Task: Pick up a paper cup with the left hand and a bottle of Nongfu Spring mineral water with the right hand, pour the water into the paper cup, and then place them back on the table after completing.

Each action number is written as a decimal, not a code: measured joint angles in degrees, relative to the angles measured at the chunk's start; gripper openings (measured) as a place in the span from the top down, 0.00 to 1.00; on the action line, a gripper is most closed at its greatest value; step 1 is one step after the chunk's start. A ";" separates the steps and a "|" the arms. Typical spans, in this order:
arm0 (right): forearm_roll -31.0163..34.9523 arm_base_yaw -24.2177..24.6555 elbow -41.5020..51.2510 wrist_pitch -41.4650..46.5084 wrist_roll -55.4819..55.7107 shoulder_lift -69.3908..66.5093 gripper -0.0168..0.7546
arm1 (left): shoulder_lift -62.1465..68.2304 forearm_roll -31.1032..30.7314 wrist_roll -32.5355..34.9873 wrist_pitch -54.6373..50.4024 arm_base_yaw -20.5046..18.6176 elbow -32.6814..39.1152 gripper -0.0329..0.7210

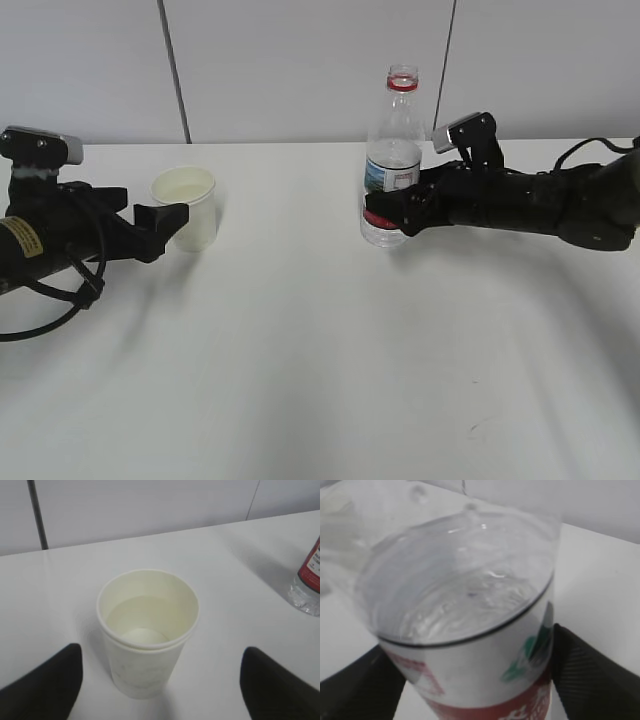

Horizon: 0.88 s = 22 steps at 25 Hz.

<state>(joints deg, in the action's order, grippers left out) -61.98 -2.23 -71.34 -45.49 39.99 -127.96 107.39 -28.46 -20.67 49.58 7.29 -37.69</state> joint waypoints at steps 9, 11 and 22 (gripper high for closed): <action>-4.44 0.00 0.00 10.27 4.26 2.86 0.15 | 0.00 0.00 0.00 -0.36 0.00 0.00 0.18; -6.60 0.00 0.00 11.12 6.47 3.57 0.18 | 0.00 0.00 0.00 -0.36 0.00 0.00 0.18; -21.38 0.00 0.00 12.39 20.49 4.61 0.23 | 0.00 0.00 0.00 -0.36 0.00 0.00 0.18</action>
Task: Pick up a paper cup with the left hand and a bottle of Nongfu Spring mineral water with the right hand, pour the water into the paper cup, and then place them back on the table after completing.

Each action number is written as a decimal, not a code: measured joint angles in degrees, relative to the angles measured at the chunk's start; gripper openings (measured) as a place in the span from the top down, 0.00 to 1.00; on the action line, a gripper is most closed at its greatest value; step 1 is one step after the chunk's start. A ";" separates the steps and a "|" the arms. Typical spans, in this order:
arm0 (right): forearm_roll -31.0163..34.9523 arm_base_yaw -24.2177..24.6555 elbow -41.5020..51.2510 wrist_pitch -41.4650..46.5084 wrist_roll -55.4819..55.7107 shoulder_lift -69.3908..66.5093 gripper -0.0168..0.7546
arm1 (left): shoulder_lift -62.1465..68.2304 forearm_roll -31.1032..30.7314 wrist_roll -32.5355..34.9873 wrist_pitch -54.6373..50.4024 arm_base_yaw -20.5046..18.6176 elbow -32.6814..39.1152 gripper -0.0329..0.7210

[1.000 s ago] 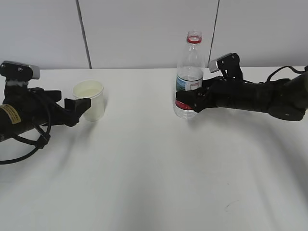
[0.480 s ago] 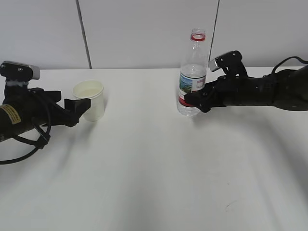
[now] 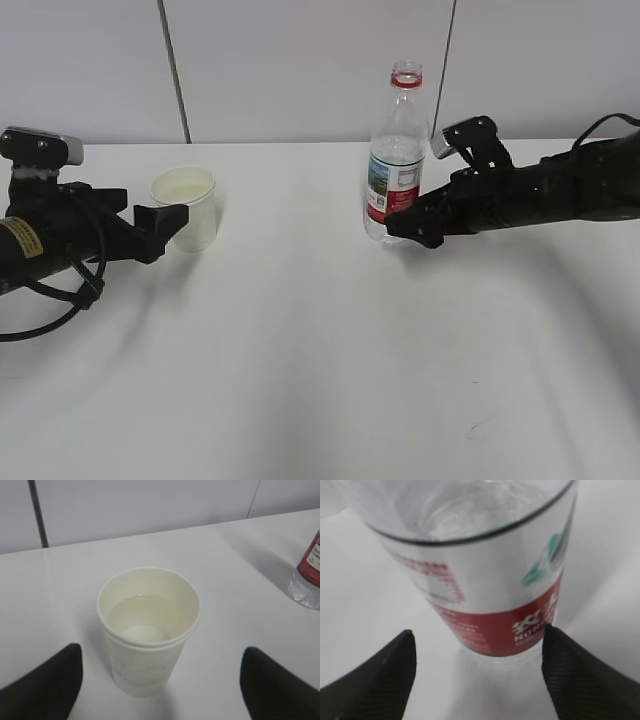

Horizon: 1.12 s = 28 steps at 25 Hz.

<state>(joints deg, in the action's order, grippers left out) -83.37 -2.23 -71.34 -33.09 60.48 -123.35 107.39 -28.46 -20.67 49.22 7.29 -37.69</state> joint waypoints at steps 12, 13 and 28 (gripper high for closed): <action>-11.99 0.00 0.00 5.75 14.10 3.84 0.23 | 0.00 -0.50 0.00 0.00 0.00 0.00 0.18; -13.06 0.00 0.00 5.83 15.14 4.22 0.23 | 0.00 -0.82 0.00 0.00 0.00 0.00 0.18; -22.01 4.17 0.00 6.90 27.78 8.69 0.23 | 0.00 -1.38 0.00 -0.83 0.00 0.00 0.18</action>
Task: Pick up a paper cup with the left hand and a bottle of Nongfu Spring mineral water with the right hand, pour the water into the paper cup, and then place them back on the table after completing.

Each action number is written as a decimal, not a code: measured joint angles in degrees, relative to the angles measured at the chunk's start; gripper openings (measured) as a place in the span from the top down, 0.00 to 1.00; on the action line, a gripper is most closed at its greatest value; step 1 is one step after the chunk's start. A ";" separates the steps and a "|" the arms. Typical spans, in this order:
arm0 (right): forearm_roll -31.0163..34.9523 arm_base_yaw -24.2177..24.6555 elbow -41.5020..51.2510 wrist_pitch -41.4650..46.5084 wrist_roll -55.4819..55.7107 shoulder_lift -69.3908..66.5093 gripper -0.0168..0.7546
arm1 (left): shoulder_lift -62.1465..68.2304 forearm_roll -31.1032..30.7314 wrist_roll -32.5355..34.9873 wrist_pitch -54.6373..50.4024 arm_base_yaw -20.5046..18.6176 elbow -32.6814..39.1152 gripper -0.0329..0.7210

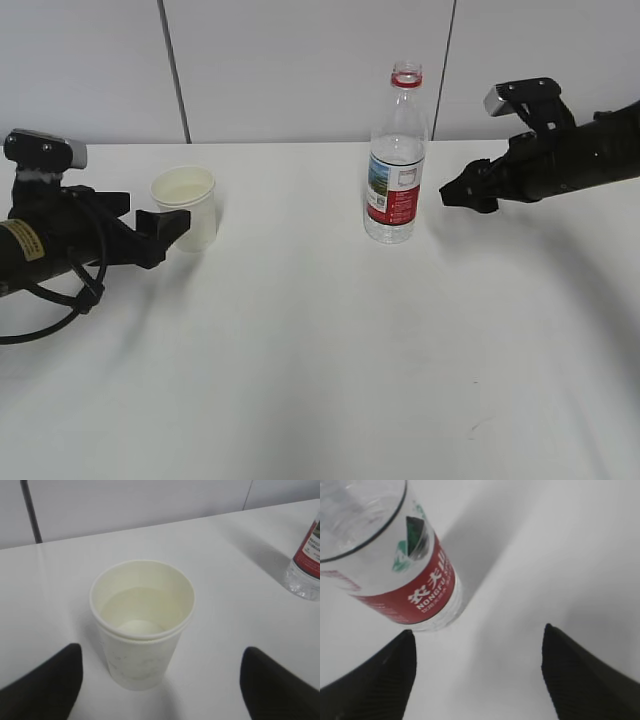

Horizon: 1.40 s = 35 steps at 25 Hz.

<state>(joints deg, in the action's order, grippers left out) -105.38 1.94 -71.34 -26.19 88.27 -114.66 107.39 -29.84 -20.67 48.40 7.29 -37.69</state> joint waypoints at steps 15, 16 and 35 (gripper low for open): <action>14.92 0.03 -4.22 15.58 0.29 0.00 0.24 | 0.00 -0.07 -0.39 -1.03 0.00 0.00 0.18; 14.95 0.03 -4.78 15.58 0.29 0.00 0.24 | 0.00 -0.07 -0.40 -1.20 0.00 0.00 0.18; 10.66 0.03 -9.20 17.42 2.28 0.00 0.24 | -5.98 -0.07 -6.45 -7.86 0.00 0.00 0.19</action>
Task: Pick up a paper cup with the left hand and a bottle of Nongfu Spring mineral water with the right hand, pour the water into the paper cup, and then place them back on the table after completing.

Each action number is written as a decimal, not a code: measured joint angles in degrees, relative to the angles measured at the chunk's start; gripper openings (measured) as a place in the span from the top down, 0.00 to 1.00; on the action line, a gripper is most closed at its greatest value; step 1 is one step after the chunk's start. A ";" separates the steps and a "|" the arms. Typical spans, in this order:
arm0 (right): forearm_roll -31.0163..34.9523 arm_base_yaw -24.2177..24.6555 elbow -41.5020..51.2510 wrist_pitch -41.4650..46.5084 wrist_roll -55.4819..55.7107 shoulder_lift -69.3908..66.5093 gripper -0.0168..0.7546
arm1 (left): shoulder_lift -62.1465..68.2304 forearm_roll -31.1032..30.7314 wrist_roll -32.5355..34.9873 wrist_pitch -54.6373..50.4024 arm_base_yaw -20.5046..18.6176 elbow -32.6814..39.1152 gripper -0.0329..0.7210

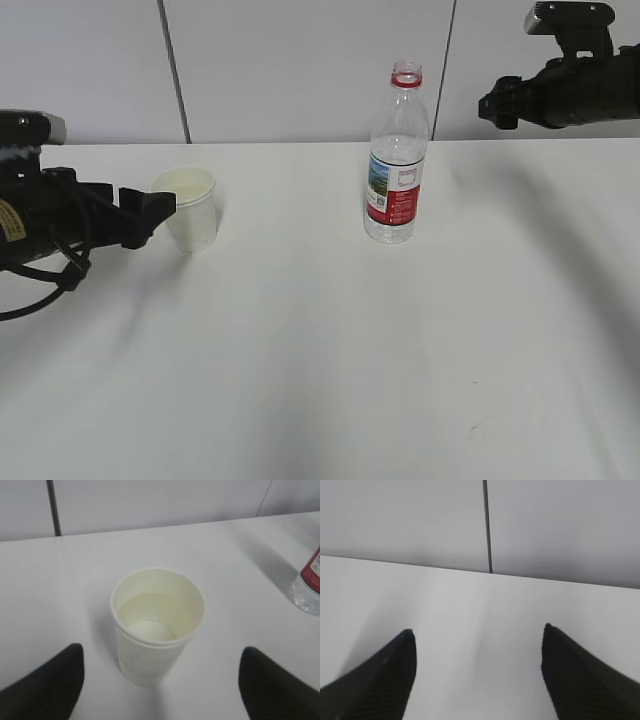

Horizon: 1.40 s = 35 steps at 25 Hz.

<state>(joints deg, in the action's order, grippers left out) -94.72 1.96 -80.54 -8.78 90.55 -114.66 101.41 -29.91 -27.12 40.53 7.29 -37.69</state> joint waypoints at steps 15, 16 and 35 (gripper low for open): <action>-4.53 0.00 0.00 0.00 3.31 0.00 0.24 | -14.33 4.68 -10.39 -43.83 0.00 -10.00 0.22; -4.62 0.00 0.00 0.00 3.51 0.00 0.24 | -14.56 5.75 -10.44 -47.91 0.00 -11.50 0.23; -4.75 0.00 0.00 -0.11 5.18 0.00 0.24 | -14.68 28.94 15.03 -95.66 0.00 -35.81 0.36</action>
<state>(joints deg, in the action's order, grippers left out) -99.47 1.96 -80.54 -8.88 95.73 -114.66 86.72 -0.97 -12.09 -55.13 7.29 -73.50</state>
